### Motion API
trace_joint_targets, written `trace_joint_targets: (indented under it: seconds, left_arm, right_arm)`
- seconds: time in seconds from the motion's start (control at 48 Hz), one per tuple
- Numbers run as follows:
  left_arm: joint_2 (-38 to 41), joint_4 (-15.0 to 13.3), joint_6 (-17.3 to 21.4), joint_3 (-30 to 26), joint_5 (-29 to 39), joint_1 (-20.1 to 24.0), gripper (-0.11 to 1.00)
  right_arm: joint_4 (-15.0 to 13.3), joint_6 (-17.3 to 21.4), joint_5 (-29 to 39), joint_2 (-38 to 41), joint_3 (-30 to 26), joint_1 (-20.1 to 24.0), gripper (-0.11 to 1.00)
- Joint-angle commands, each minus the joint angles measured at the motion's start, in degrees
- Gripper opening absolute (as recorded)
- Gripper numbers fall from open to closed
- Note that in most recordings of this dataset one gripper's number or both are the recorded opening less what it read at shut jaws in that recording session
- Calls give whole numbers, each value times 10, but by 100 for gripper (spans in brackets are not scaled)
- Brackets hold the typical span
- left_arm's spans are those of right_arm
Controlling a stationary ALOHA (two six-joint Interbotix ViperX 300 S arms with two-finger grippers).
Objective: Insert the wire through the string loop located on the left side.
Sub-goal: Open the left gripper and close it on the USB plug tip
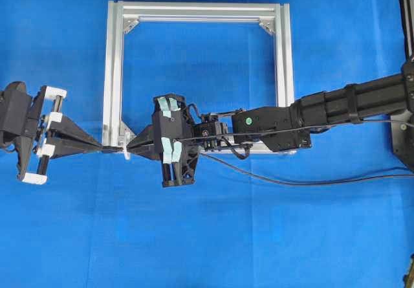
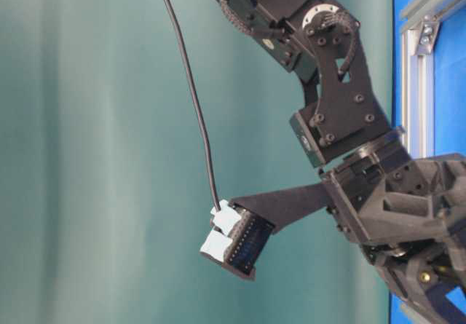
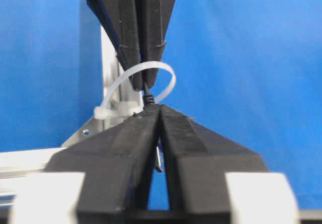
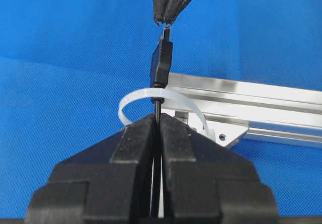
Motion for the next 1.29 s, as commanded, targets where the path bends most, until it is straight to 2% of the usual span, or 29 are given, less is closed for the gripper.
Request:
trace_joint_targets:
  seconds: [0.0,0.063,0.229,0.292,0.334,0.521,0.918,1.272]
  left_arm:
    - [-1,1,-2,-9,-3,-2,10]
    - [-1,1,-2,-10,-3,-2,24]
    - [-1,1,-2,-12,-2,-2,76]
    - [-1,1,-2,-13,-2,-2,88]
    - [-1,1,-2,-13,-2,-2,92]
    - [10,1,-2,-19,-2,-2,87]
    - [134,0,-2,-54,-4,-2,86]
    - [137,0,-2,-55,-6,-2,86]
  right_arm:
    - [0,-1,-3,-11,-11,-1,0]
    - [0,-1,-2,-11,-11,-1,0]
    - [0,-1,-2,-11,-11,0,0]
    - [0,-1,-1,-11,-10,-1,0]
    - [0,-1,-2,-11,-10,-1,0]
    - [0,-1,-2,-11,-10,-1,0]
    - [0,-1,-2,-11,-11,-1,0]
    - [0,-1,-2,-11,-11,-1,0]
